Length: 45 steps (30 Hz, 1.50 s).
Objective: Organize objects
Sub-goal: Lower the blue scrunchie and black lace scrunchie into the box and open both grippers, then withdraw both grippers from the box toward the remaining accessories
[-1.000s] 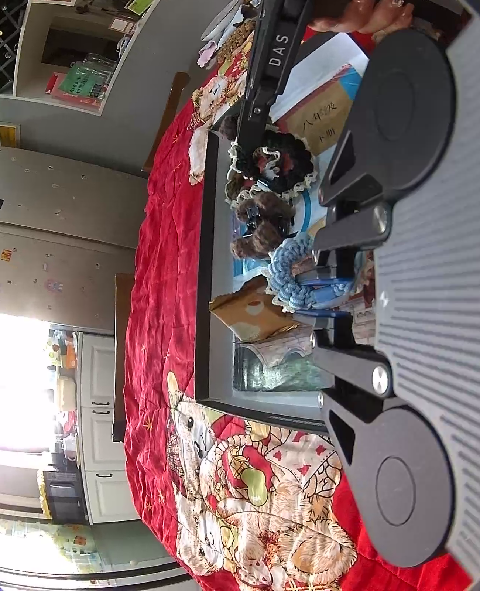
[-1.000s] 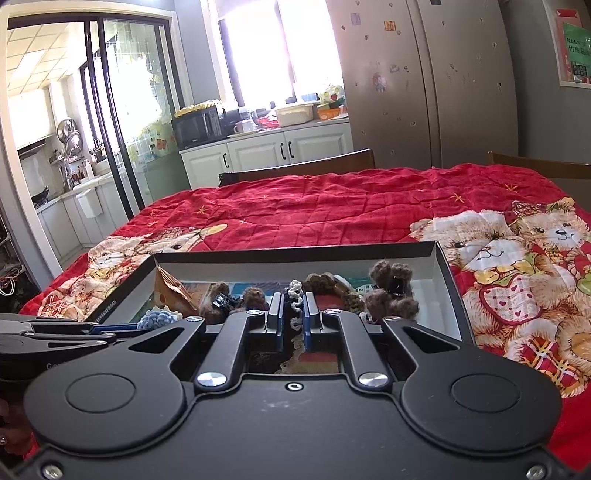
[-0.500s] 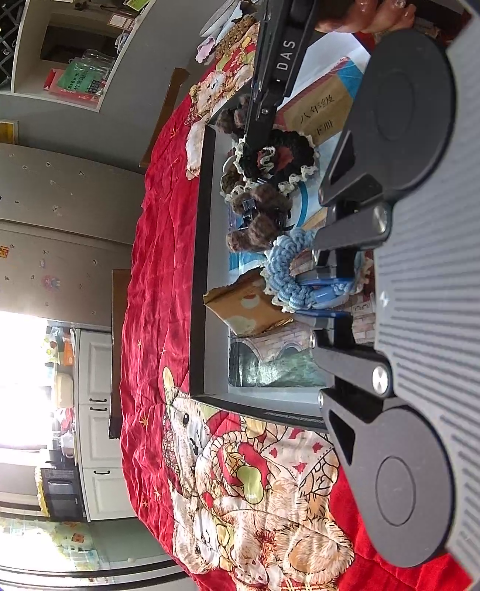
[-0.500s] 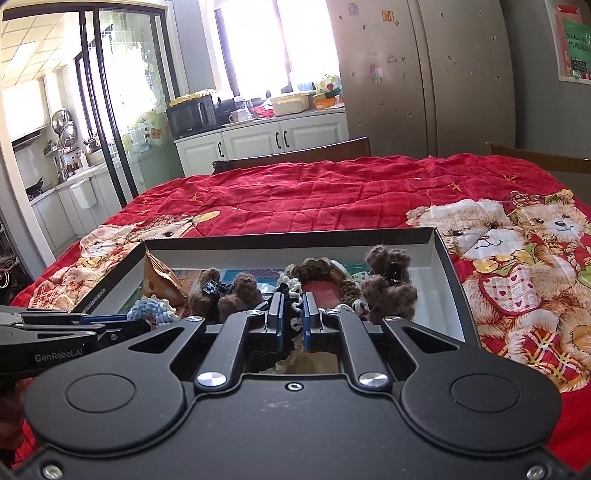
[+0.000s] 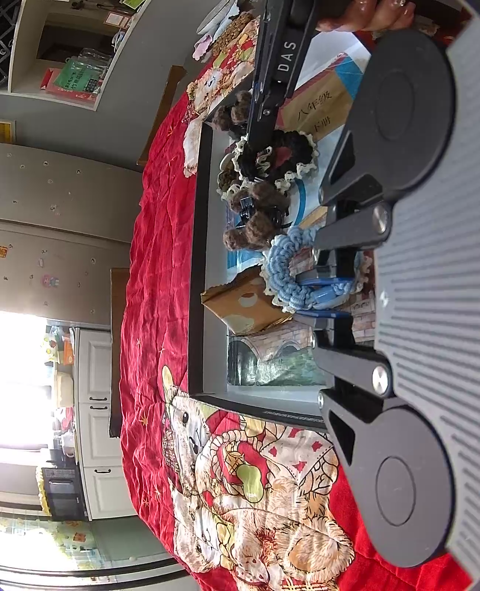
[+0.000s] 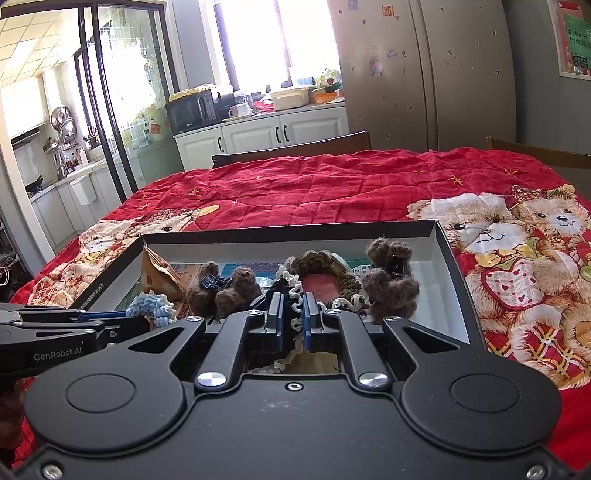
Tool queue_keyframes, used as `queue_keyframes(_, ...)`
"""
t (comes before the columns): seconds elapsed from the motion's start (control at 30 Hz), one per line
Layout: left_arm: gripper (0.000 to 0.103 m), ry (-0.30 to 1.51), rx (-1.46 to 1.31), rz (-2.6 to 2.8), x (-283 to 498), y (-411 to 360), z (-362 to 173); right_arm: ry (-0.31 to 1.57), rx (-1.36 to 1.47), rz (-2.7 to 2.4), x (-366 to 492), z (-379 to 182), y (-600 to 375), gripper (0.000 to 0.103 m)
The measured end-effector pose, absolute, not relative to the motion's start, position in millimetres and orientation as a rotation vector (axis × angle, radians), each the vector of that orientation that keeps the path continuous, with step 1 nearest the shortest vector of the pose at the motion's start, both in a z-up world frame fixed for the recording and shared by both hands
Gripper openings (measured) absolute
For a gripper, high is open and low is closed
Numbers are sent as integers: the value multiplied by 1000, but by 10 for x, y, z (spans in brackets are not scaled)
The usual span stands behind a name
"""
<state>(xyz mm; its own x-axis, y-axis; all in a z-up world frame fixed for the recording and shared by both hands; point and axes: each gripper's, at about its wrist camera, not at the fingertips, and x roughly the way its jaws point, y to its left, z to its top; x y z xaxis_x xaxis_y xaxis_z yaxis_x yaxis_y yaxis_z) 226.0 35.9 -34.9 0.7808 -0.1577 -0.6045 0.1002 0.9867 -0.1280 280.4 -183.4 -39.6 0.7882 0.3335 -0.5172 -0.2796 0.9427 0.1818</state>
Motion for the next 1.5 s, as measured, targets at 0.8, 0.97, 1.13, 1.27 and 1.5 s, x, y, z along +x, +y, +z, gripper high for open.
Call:
queue_keyframes(0.8, 41, 639, -80, -129, 2237, 357, -326, 572, 90, 321, 2770, -405, -1820, 18)
queue_keyframes(0.97, 44, 636, -79, -126, 2228, 355, -322, 563, 84, 318, 2752, -381, -1821, 28)
queue_keyframes(1.13, 57, 625, -79, -125, 2196, 346, -296, 553, 83, 308, 2730, -345, -1834, 29)
queue_keyframes(1.27, 62, 614, -79, -123, 2166, 340, -259, 549, 78, 302, 2709, -311, -1842, 31)
queue_keyframes(1.5, 67, 607, -84, -122, 2129, 342, -211, 541, 75, 282, 2652, -232, -1873, 34)
